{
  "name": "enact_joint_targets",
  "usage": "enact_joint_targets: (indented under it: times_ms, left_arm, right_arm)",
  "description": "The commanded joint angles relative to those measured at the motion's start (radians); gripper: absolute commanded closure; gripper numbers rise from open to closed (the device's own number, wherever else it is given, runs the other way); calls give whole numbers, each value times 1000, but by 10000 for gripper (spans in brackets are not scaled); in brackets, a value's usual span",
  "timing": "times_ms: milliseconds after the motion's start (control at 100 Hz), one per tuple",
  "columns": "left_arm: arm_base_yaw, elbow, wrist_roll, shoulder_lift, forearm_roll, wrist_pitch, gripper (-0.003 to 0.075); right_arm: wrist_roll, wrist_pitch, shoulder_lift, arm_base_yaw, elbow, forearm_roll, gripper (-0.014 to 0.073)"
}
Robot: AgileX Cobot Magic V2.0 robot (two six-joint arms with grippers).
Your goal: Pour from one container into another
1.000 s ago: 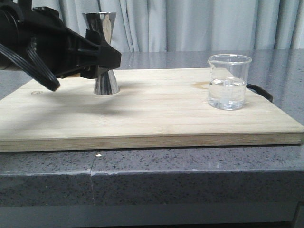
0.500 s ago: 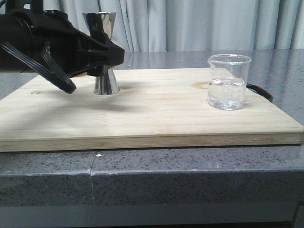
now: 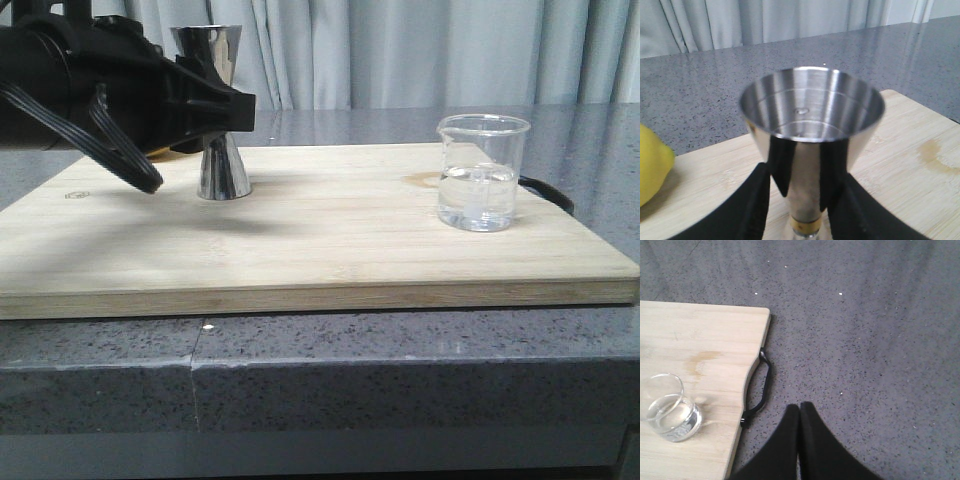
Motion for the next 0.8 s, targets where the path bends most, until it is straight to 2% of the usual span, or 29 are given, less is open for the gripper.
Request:
enact_joint_targets:
  times_ms: [0, 110, 280, 380, 560, 680, 790]
  left_arm:
    - [-7, -27, -7, -28, -1, -82, 482]
    - [-7, -27, -7, -28, -1, -82, 486]
    - [-11, -27, -7, -32, 15, -82, 576]
    - [-24, -27, -7, -51, 47, -82, 623]
    - [-56, -27, -7, -115, 49, -25, 657]
    - [-57, -27, -7, -175, 49, 23, 657]
    - [-57, -27, -7, -233, 49, 37, 657]
  right_arm:
    - [-12, -78, 2, 4, -37, -14, 669]
    - [-12, -78, 2, 4, -37, -14, 669]
    - [-54, -106, 2, 26, -31, 42, 669]
    - [-117, -181, 2, 77, -5, 78, 669]
    - [-118, -329, 2, 182, 97, 78, 664]
    - [-118, -421, 2, 242, 177, 80, 586]
    - [-118, -477, 2, 274, 241, 124, 427]
